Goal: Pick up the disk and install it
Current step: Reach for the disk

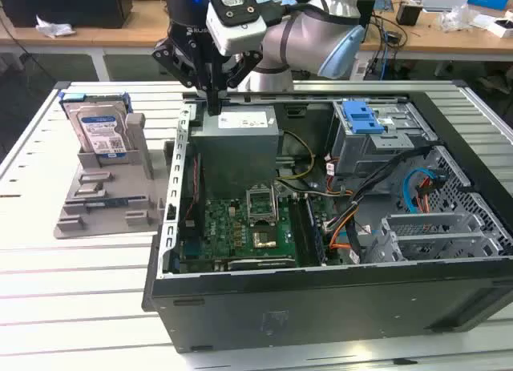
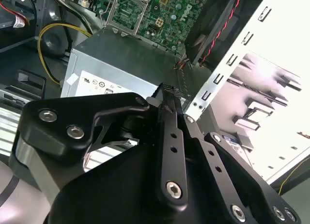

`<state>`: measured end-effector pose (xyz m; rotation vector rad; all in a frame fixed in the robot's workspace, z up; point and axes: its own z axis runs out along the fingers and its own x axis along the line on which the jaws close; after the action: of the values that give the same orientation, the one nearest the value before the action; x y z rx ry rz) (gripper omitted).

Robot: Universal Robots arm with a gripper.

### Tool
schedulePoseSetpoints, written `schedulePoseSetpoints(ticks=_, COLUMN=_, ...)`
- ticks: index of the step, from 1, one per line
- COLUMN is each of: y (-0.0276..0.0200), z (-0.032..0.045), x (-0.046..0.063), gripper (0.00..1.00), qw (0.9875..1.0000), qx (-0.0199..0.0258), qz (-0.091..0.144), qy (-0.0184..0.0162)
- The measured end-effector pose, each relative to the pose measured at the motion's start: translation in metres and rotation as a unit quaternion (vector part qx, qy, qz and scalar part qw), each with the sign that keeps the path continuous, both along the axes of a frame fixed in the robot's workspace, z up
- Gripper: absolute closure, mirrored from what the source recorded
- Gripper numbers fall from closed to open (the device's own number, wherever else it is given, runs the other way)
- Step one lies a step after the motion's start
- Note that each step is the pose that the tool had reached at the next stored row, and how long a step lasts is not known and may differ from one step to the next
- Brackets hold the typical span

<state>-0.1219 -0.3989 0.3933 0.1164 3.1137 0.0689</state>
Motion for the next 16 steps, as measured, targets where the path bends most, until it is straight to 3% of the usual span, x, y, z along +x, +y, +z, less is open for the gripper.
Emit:
schedulePoseSetpoints(ticks=5, y=0.0, z=0.0, x=-0.011, gripper=0.89, qw=1.0, qx=0.0, qz=0.0, qy=0.0)
schedulePoseSetpoints(ticks=16, y=0.0, z=0.0, x=-0.049, gripper=0.89, qw=1.0, qx=0.0, qz=0.0, qy=0.0)
